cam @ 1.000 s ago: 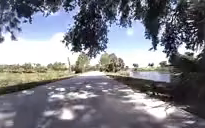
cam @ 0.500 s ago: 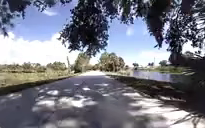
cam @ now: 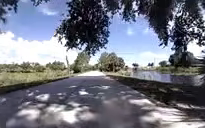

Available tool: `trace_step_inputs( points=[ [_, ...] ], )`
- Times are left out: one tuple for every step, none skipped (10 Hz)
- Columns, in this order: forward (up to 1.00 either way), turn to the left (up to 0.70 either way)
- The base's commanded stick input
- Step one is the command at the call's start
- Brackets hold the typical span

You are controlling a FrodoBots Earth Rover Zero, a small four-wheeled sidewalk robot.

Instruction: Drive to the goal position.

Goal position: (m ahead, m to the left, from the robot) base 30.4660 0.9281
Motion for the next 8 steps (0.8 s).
trace_step_inputs(
  points=[
    [0.85, 0.00],
    [0.85, 0.00],
    [0.85, 0.00],
    [0.85, 0.00],
    [0.85, 0.00],
    [0.85, 0.00],
    [0.85, 0.00],
    [0.85, 0.00]
  ],
)
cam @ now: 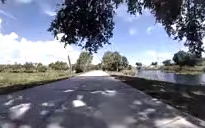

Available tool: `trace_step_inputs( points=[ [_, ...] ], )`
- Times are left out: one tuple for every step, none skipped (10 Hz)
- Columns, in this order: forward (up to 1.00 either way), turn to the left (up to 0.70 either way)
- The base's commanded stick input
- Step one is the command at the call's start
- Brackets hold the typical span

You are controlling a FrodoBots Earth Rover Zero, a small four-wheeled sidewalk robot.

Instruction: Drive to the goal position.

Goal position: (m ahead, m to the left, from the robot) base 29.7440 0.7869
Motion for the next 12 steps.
trace_step_inputs(
  points=[
    [0.85, 0.00],
    [0.85, 0.00],
    [0.85, 0.00],
    [0.85, 0.00],
    [0.85, 0.00],
    [0.85, 0.00],
    [0.85, 0.00],
    [0.85, 0.00],
    [0.85, 0.00],
    [0.85, 0.00],
    [0.85, 0.00],
    [0.85, 0.00]
  ],
)
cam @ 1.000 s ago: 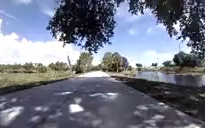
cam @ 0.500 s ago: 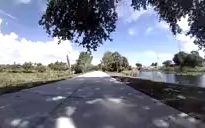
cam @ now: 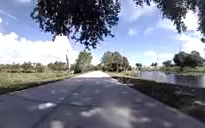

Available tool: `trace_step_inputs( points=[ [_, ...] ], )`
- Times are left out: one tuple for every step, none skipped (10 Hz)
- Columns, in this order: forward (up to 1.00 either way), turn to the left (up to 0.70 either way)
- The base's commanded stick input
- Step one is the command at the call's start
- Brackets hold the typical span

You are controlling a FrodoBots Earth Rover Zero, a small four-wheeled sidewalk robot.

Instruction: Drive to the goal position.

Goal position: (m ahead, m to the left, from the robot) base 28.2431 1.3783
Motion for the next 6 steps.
trace_step_inputs(
  points=[
    [0.85, 0.00],
    [0.85, 0.00],
    [0.85, 0.00],
    [0.85, 0.00],
    [0.85, 0.00],
    [0.85, 0.00]
  ],
)
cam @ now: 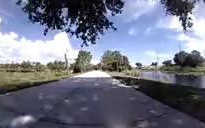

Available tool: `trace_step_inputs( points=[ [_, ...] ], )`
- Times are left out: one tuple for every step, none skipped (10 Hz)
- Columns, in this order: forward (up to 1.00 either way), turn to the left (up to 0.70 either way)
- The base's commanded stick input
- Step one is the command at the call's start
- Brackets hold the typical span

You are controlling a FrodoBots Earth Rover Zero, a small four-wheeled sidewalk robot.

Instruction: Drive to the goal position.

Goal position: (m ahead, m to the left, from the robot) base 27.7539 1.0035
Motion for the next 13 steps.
trace_step_inputs(
  points=[
    [0.85, 0.00],
    [0.85, 0.00],
    [0.85, 0.00],
    [0.85, 0.00],
    [0.85, 0.00],
    [0.85, 0.00],
    [0.85, 0.00],
    [0.85, 0.00],
    [0.85, 0.00],
    [0.85, 0.00],
    [0.85, 0.00],
    [0.85, 0.00],
    [0.85, 0.00]
  ],
)
